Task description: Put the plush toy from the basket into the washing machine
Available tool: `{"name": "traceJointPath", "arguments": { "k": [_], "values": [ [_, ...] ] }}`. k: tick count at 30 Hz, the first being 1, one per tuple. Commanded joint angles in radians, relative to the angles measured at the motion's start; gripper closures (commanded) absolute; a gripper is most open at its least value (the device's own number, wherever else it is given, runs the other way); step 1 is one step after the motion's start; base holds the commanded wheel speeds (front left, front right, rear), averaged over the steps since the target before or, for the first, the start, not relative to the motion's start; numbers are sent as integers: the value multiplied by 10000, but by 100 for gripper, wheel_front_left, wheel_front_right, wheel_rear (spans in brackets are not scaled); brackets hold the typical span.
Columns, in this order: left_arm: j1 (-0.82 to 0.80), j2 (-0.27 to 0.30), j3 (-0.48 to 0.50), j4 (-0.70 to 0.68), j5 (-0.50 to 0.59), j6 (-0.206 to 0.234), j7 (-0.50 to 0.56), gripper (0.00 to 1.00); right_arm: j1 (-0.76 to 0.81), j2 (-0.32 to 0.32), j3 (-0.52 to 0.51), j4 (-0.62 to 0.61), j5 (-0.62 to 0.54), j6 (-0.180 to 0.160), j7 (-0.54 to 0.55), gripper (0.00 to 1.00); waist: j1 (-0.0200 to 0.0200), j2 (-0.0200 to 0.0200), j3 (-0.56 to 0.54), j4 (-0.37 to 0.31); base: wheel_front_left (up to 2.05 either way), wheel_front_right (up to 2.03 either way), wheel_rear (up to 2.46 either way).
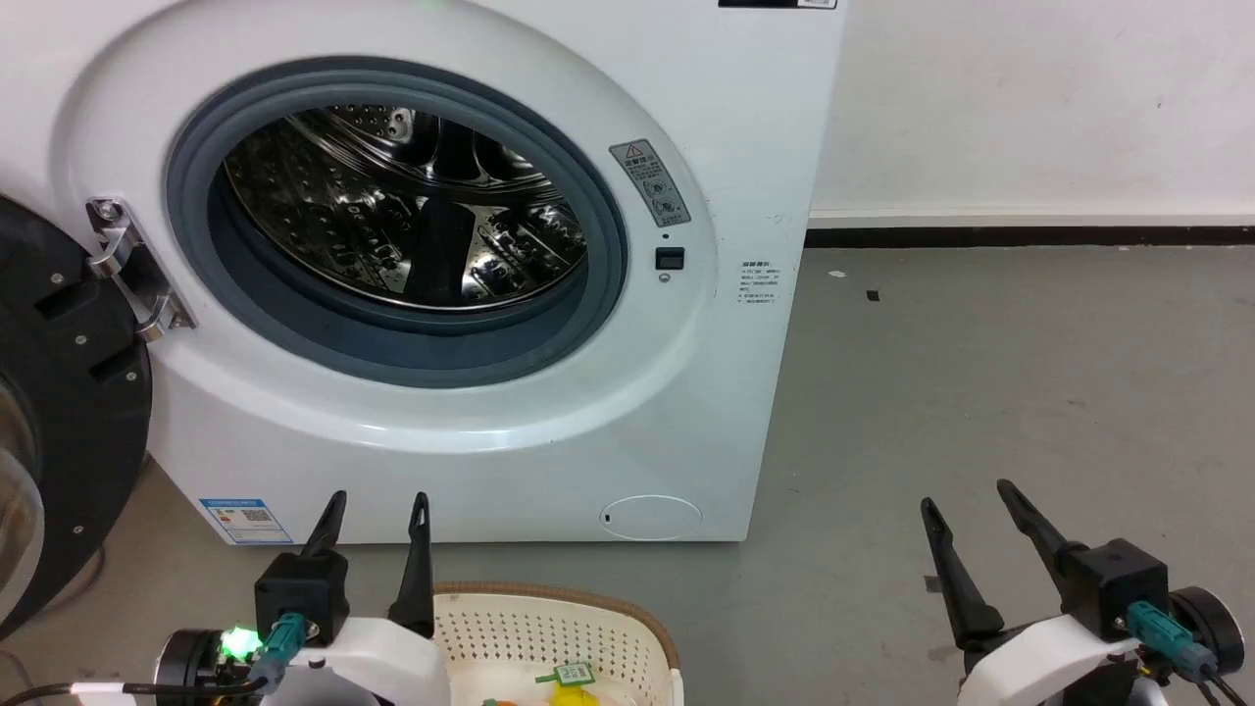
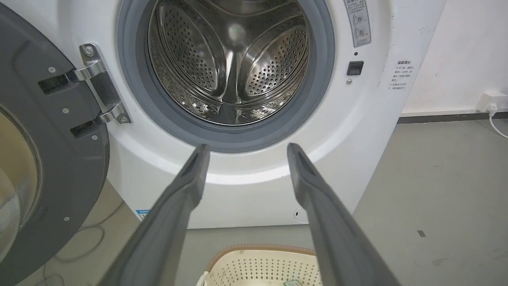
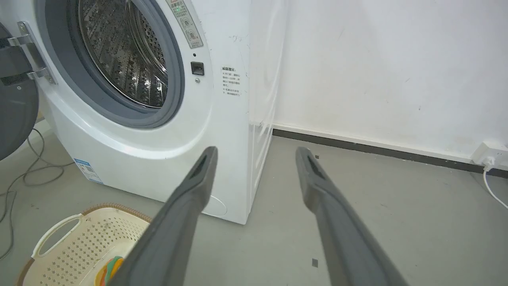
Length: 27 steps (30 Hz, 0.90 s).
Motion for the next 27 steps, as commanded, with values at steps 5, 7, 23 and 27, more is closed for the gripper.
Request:
{"name": "traceJointPath", "arguments": {
  "k": [5, 7, 23, 27],
  "values": [
    [17, 0, -118, 145, -196, -29, -177, 0, 23, 0, -102, 14, 49, -1, -163, 0, 0, 0, 18, -3, 0, 0, 0],
    [11, 0, -158, 212, -240, -42, -219, 0, 25, 0, -134, 23, 68, -1, -205, 0, 0, 0, 33, -9, 0, 0, 0],
    [-265, 4, -550, 1272, -557, -129, -544, 0, -42, -1, -133, -105, 243, -2, -537, 0, 0, 0, 360, -129, 0, 0, 0],
    [-407, 21, -639, 1628, -618, -143, -631, 0, -75, -1, -112, -157, 258, -2, -621, 0, 0, 0, 509, -171, 0, 0, 0]
  ]
}}
